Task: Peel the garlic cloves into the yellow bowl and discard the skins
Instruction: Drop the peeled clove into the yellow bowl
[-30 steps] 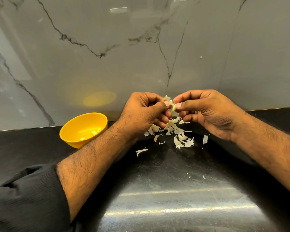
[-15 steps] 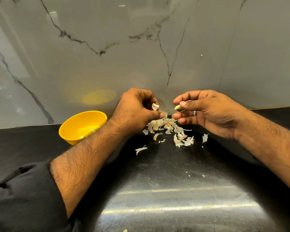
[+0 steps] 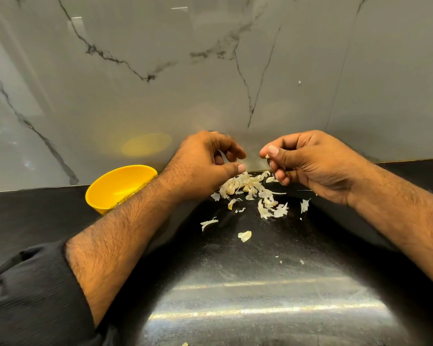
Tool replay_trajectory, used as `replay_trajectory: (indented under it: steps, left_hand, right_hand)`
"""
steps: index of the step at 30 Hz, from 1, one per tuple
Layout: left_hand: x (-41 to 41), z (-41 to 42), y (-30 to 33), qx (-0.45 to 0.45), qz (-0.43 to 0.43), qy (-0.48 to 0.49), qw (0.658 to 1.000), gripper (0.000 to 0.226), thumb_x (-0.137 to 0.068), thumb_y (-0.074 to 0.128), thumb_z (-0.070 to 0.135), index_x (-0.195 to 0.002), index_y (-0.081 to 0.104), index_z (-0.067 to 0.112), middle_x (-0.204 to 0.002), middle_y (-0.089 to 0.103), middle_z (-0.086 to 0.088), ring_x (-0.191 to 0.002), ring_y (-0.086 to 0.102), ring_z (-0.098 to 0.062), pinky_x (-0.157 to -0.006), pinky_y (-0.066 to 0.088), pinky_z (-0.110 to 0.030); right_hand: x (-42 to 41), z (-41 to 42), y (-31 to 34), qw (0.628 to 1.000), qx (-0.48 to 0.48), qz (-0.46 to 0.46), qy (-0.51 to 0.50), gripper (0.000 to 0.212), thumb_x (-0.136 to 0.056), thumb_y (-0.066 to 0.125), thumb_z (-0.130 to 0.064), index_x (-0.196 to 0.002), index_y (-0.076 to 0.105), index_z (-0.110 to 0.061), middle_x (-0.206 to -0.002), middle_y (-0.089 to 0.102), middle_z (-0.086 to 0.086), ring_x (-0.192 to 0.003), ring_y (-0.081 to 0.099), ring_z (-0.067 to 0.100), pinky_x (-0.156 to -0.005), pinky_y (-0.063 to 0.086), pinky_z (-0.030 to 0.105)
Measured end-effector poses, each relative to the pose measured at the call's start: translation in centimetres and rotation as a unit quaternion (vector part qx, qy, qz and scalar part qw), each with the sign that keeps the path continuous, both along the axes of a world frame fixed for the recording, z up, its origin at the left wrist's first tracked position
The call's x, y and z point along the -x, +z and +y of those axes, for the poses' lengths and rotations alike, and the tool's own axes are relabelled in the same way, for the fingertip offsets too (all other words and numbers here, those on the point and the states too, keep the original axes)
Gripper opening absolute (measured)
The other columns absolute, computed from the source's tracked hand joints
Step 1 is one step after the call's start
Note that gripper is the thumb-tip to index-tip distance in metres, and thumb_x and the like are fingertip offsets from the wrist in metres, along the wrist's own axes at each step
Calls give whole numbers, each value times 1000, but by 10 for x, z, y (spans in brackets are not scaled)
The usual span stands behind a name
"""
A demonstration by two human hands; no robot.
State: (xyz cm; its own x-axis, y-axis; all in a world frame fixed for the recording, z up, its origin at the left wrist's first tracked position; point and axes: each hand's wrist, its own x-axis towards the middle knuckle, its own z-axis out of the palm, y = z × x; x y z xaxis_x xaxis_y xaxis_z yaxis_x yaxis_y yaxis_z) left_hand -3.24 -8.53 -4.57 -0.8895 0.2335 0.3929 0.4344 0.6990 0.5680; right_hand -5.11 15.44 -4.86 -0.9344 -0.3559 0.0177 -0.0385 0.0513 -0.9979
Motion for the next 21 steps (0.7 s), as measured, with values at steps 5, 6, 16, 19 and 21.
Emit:
replay_trajectory:
  steps: [5,6,16,19,21]
  left_hand:
    - [1,1,-2,-10,5,1,1000,21,-90,82,42,-107,80,29,-92,75,12,-81,70,-8,-77,64,-29]
    - [1,1,-2,-9,5,1,1000,21,-91,82,43,-107,80,29,-91,75,13,-81,71,-6,-77,63,-27]
    - [1,-6,5,12,0,2,1000,21,-93,80,44,-106,80,28,-90,77,11,-81,73,-4,-81,65,-33]
    - [-1,-8,8,12,-2,5,1000,19,-94,79,42,-106,80,27,-88,78,11,-81,74,-3,-82,65,-34]
    - [-1,-9,9,13,-7,4,1000,19,-94,79,42,-105,80,27,-89,78,11,-82,74,-4,-82,65,-33]
  right_hand:
    - [0,-1,-1,1000,3,-9,11,36,-92,70,-32,-102,77,2,-73,62,7,-62,54,14,-54,48,20]
    - [0,-1,-1,1000,5,-10,20,34,-92,70,-28,-104,77,3,-75,63,8,-64,55,14,-56,49,21]
    - [-1,-2,-1,995,-76,59,15,30,-73,85,-15,-99,78,-2,-82,73,10,-69,64,17,-62,53,26]
    - [-2,-5,-4,990,-123,76,8,24,-75,88,-19,-95,80,-7,-81,74,15,-55,57,9,-51,46,20]
    - [-1,-5,-5,987,-143,77,4,17,-81,86,-14,-96,80,-10,-86,77,16,-55,59,8,-50,45,17]
